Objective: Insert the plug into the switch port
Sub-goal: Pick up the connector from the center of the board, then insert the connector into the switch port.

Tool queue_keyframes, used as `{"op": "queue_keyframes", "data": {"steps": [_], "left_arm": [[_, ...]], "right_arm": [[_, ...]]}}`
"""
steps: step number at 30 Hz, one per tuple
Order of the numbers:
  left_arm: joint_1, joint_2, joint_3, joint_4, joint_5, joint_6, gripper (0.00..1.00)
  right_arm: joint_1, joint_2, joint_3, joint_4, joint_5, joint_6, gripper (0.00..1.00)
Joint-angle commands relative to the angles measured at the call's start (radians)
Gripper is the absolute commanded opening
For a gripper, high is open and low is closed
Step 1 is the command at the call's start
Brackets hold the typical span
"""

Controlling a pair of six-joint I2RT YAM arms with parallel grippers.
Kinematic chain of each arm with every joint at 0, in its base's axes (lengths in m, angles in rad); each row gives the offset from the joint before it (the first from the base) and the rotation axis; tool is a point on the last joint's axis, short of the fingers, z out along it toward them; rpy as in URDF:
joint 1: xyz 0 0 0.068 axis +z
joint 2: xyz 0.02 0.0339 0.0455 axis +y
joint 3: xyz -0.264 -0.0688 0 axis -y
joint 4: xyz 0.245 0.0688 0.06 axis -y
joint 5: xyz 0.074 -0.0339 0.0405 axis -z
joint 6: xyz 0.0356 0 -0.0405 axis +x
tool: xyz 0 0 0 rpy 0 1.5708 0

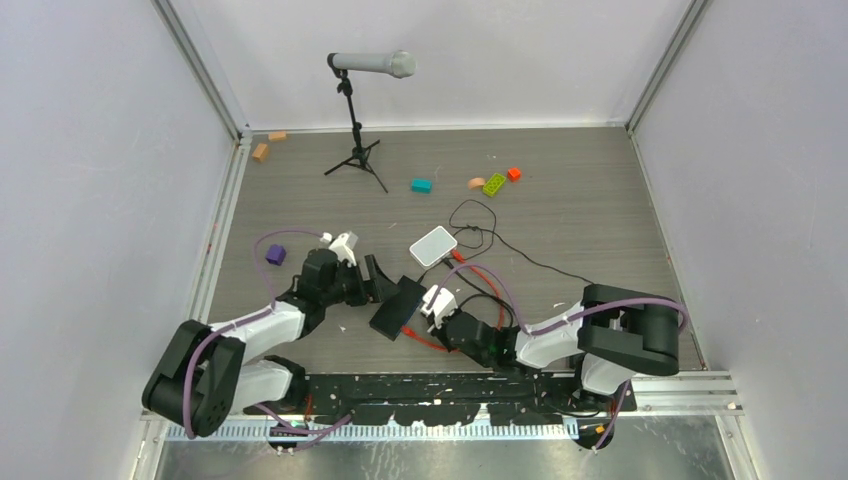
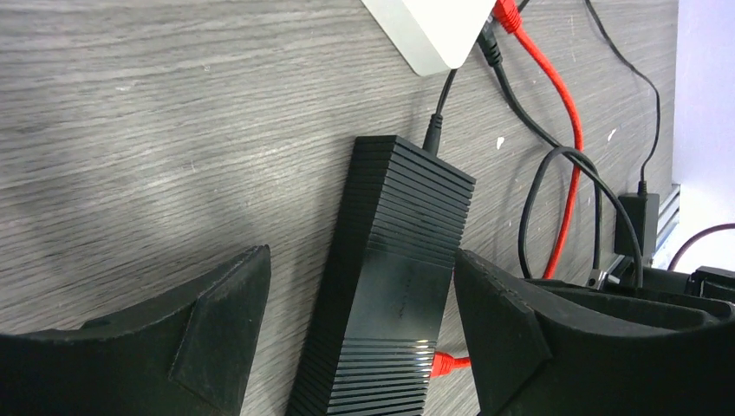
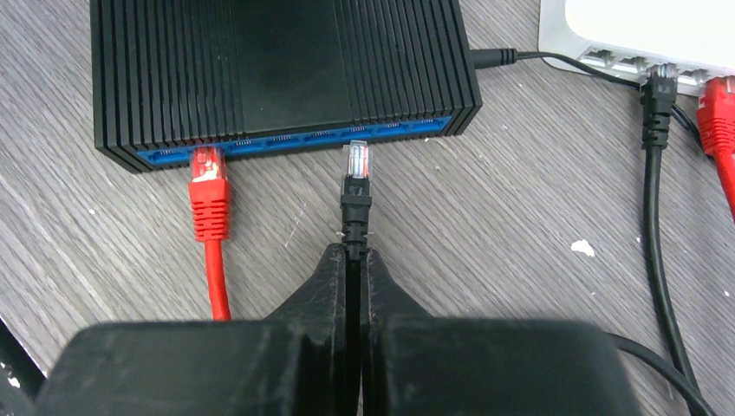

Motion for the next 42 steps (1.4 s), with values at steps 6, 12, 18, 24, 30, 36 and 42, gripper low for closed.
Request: {"op": "queue_keyframes", "data": {"steps": [6, 12, 18, 24, 30, 36, 42], "left_arm": [[0.004, 0.104, 0.032, 0.113, 0.093, 0.009, 0.75], [0.004, 0.155, 0.041, 0.135, 0.131, 0.012, 0.66], [0.004, 0.182, 0.039, 0.155, 0.156, 0.015, 0.63], [0.003, 0.210, 0.033, 0.173, 0.182, 0.025, 0.62], [-0.002, 0.231, 0.030, 0.181, 0.197, 0.041, 0.59], [-0.030, 0.248, 0.038, 0.184, 0.216, 0.064, 0.57], [-0.065, 0.298, 0.060, 0.182, 0.225, 0.075, 0.53]], "right_arm": [[-0.013, 0.070, 0.020, 0.132, 0.055, 0.017, 0.00], [-0.016, 0.072, 0.038, 0.091, 0.041, 0.024, 0.00], [-0.036, 0.042, 0.067, 0.005, 0.005, 0.048, 0.00], [-0.064, 0.018, 0.081, -0.050, -0.039, 0.072, 0.00], [-0.087, 0.009, 0.076, -0.039, -0.083, 0.083, 0.00], [-0.097, 0.009, 0.072, -0.004, -0.108, 0.054, 0.00], [-0.097, 0.037, 0.076, 0.037, -0.105, -0.017, 0.00]]}}
